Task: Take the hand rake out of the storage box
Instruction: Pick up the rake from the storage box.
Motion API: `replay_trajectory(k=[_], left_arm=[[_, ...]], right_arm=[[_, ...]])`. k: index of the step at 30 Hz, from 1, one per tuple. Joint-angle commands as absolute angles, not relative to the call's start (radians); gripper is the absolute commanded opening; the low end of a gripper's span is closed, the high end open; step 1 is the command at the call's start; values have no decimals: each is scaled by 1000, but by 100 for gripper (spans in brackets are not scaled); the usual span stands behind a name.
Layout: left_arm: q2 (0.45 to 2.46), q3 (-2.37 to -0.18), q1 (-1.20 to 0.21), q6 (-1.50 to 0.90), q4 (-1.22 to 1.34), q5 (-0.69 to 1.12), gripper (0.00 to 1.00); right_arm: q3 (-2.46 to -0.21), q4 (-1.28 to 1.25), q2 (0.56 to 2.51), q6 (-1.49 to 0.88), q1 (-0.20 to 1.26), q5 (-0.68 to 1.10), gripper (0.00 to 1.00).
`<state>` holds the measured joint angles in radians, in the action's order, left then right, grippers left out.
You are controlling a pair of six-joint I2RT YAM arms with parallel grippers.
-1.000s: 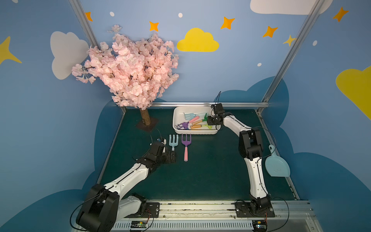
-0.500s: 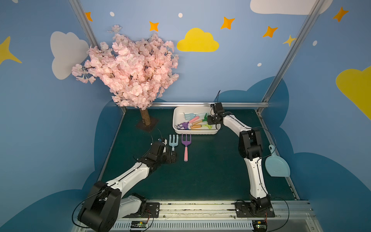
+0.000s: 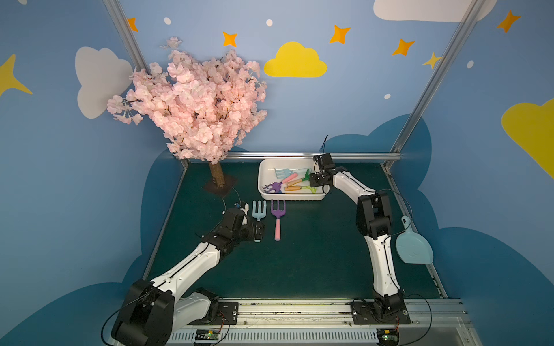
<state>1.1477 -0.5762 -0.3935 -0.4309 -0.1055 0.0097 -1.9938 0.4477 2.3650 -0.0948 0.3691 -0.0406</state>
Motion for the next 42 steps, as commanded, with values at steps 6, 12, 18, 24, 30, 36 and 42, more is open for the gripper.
replay_trajectory(k=[6,12,18,24,30,36,42], left_arm=[[1168,-586,-390,-429,-98,14,100],[1218,-587,-390,-415,-75,15,100],[1259,-604,-389,-400,-66,15,100],[1295,-616,-387,-402,-67,-7,100],[1304,-623,-386,-400,-78,-23,100],[1289,-629,-385,-402,-86,-20,100],[1256,-637,-386,-404,-99,-15,100]], right_arm=[[-1960,445,2267,-76,370,-57,1],[-1965,465,2314,-70,374,-63,39],[-1980,473,2357,-68,377,-49,41],[-2080,534,2437,-67,379,-38,31],[-2129,561,2463,-65,379,-30,8],[-2128,561,2402,-46,377,-44,0],[-2104,562,2305,-30,376,-53,0]])
